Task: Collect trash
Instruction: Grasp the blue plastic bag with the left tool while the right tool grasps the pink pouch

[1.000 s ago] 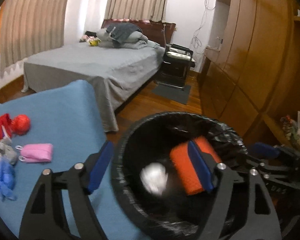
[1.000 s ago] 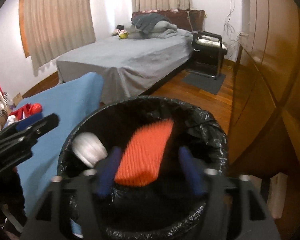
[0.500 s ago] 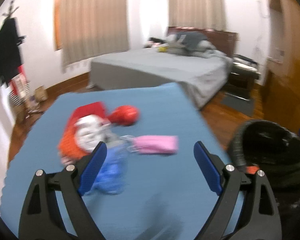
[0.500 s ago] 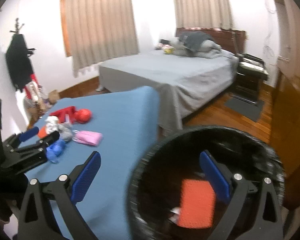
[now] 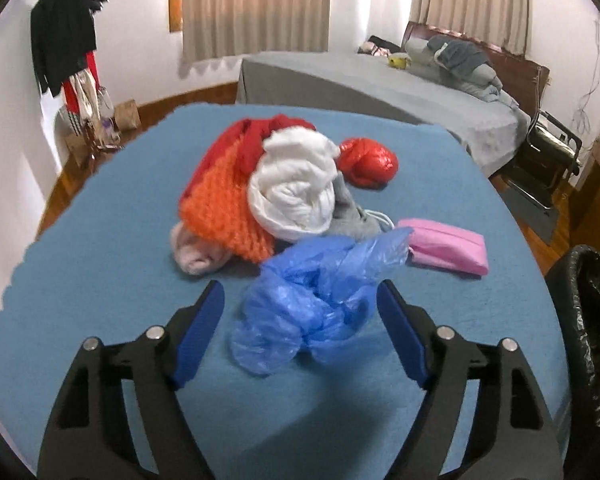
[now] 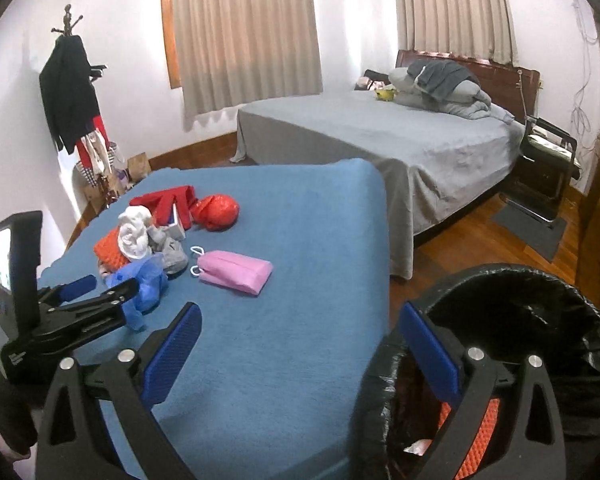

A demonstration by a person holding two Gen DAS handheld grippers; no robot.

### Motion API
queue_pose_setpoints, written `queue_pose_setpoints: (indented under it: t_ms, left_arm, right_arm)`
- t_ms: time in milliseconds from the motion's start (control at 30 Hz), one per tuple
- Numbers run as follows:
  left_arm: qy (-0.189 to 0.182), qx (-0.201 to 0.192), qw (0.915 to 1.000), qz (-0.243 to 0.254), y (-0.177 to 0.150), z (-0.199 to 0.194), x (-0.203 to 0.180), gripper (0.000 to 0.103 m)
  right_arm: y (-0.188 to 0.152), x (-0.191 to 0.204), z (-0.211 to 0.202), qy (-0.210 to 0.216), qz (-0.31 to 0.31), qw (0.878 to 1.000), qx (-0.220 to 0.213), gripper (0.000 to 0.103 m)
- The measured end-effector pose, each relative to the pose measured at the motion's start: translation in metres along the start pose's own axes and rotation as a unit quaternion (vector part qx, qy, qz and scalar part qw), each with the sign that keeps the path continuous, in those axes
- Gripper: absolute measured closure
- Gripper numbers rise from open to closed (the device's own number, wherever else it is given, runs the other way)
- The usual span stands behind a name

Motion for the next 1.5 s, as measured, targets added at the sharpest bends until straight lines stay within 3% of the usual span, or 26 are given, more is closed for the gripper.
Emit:
queue_pose_setpoints:
  t_ms: [100,200,367,633,800,1067,1167,1233,1333,1500]
  left_arm:
    - [-0.009,0.013,0.9999,0.002,-0.002,0.011,-0.004,0.034]
    - [-0.023,0.024,0.9994,0.006,-0.005,0.018,-0.010,0.047]
    - [-0.031,0.009,0.9995,0.004,-0.001,0.012,-0.010,0.062]
    - [-0.027,-0.054,0.9981,0.012,0.022,-0.026,0.003,0.062]
    - [-0.011,-0.064,0.9977,0.019,0.027,-0.032,0.012,0.062]
    - [0.002,-0.062,0.9980,0.015,0.025,-0.031,0.020,0.062]
    - [0.003,-0.061,0.9980,0.013,0.023,-0.030,0.021,0.062]
    - [0.005,-0.060,0.9981,0.012,0.022,-0.030,0.020,0.062]
    - [0.006,-0.059,0.9982,0.008,0.021,-0.031,0.023,0.062]
    - [0.012,-0.066,0.9977,0.008,0.024,-0.039,0.023,0.062]
  right_arm:
    - [0.000,0.001,0.005,-0.002,0.001,1.000,0.006,0.006]
    - [0.000,0.003,0.012,-0.002,0.000,1.000,0.010,0.006]
    - [0.005,0.012,0.023,0.003,0.006,1.000,0.014,0.006]
    - [0.011,0.029,0.065,0.002,0.023,0.999,0.038,0.011]
    - [0.007,0.038,0.105,-0.013,0.020,0.998,0.066,0.020]
    - [-0.011,0.046,0.136,-0.024,-0.002,0.993,0.115,0.030]
    - [-0.022,0.051,0.135,-0.012,-0.019,0.992,0.122,0.041]
    - [-0.023,0.054,0.133,0.003,-0.021,0.992,0.122,0.065]
    - [-0.020,0.057,0.127,0.028,-0.010,0.992,0.123,0.087]
    - [-0.007,0.058,0.101,0.051,-0.005,0.994,0.098,0.091]
Point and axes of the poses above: each gripper's, at about its wrist camera, not at the fingertips, and z roughly the way its jaws point, x to its left, y to its top, the point moved 9 cm from there along z, roughly the way its jaws point, and after that the axes turned 7 degrees about z, right-handed, at the moved point
